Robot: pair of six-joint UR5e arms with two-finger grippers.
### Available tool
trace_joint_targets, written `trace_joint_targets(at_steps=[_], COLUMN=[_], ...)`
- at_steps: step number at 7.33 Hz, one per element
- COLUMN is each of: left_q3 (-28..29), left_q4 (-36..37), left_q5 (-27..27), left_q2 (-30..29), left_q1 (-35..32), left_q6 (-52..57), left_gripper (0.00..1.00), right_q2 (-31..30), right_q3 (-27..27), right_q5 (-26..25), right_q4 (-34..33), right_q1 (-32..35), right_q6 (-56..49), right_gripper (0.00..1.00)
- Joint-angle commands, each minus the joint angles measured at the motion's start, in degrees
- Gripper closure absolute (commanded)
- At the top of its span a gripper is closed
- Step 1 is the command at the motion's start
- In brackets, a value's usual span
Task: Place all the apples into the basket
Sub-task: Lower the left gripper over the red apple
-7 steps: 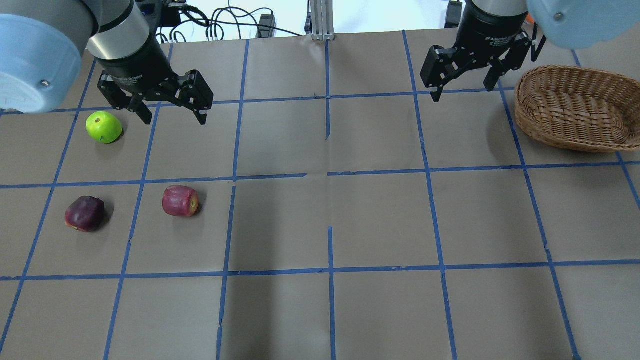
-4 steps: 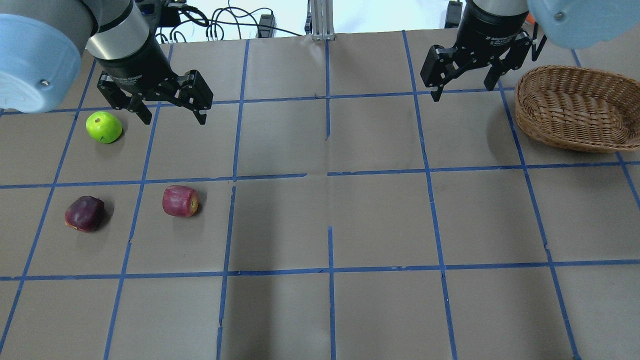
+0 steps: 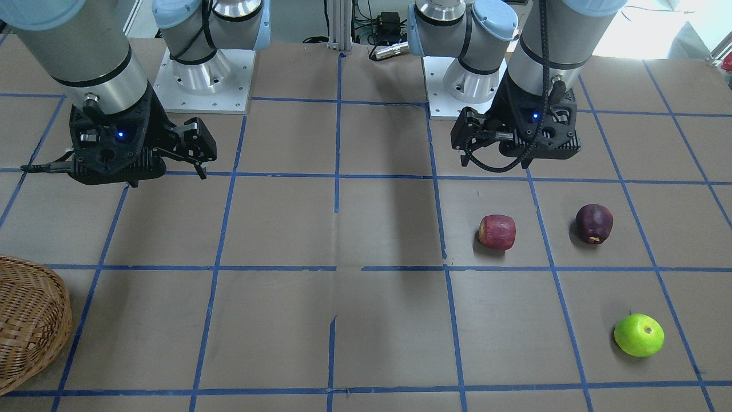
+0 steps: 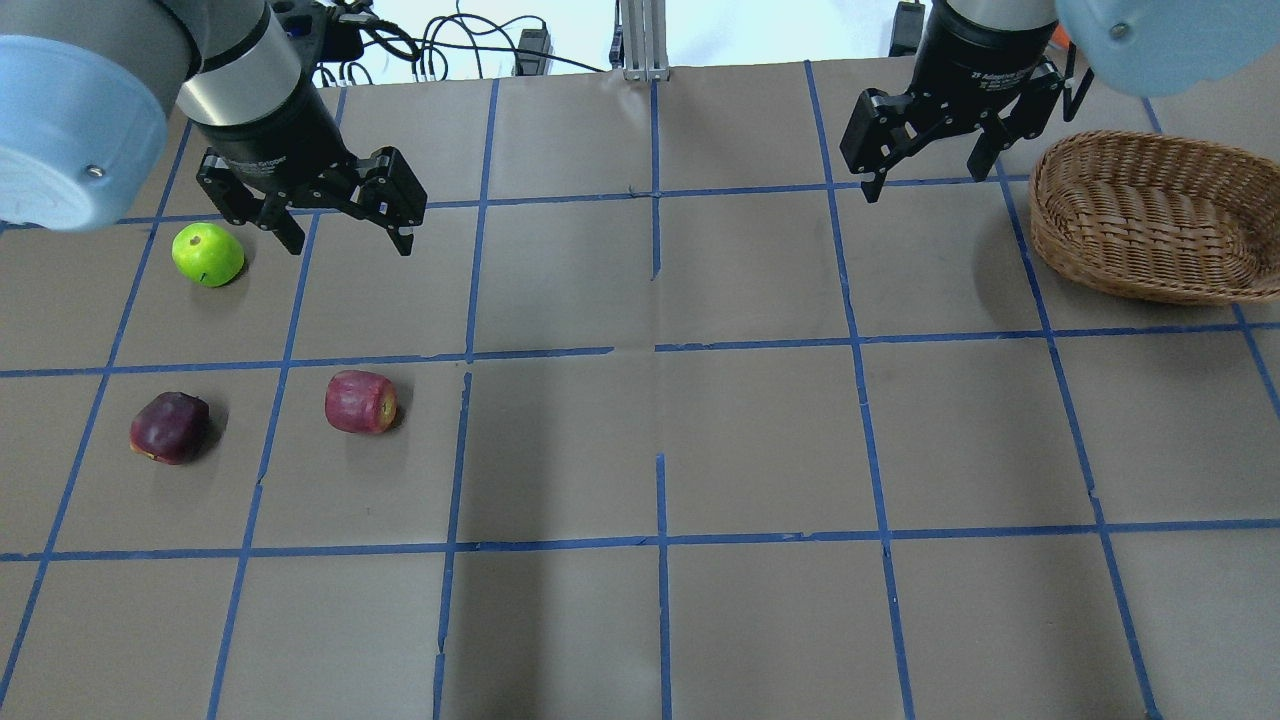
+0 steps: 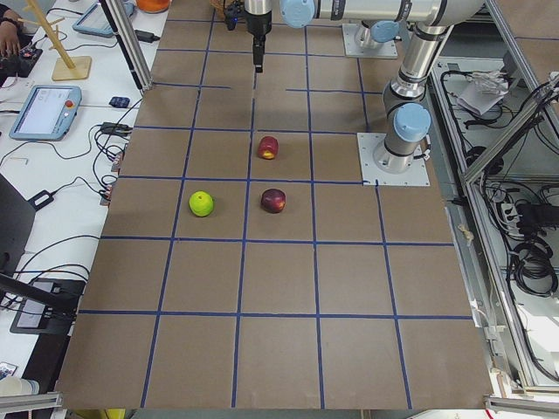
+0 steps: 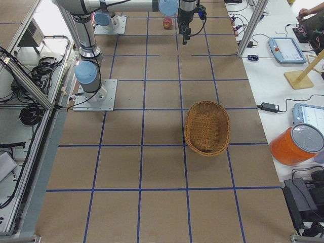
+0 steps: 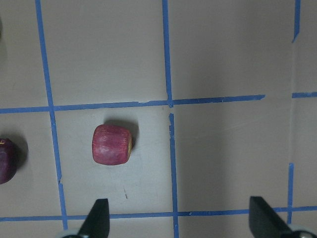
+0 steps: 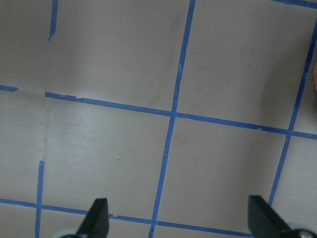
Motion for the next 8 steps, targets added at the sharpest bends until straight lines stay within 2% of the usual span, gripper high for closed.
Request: trace_joint_targets(at_steps=[1,2,5,6,7,8], left_q3=[-1.85,-5.34,-21.85,-25.64,-27.25,-27.70], left_q4=[0.29,0.98,22.45,25.83,29.61,29.90], left_q5=[-0.05,0.04,0.39,0.48,1.61,3.80], left_q2=[-0.63,-1.42,-2.56,-4.22,-6.24,-7.65], left_q1=[3.17,5.46,8.99,9.78,11.01,11.37], left_q6=[4.42,9.07,13.23,14.38,14.56,14.48], left_gripper=[0.00,0.00,0.00,0.00,0.00,0.00], right_q2=[0.16,0.16,0.34,0.34,0.34,0.34], right_q3=[0.13,0.13,0.22,0.22,0.39,0.31], right_q5=[-0.18,-0.27,-0.27,-0.35,-0.27,-0.27], right_q4=[0.01,0.01,0.01,0.01,-0.08,-0.08], right_q1=[0.00,0.00,0.00,0.00,0.00,0.00], right_q6=[0.00,0.00,0.00,0.00,0.00,0.00], right_gripper=[0.00,0.00,0.00,0.00,0.00,0.00])
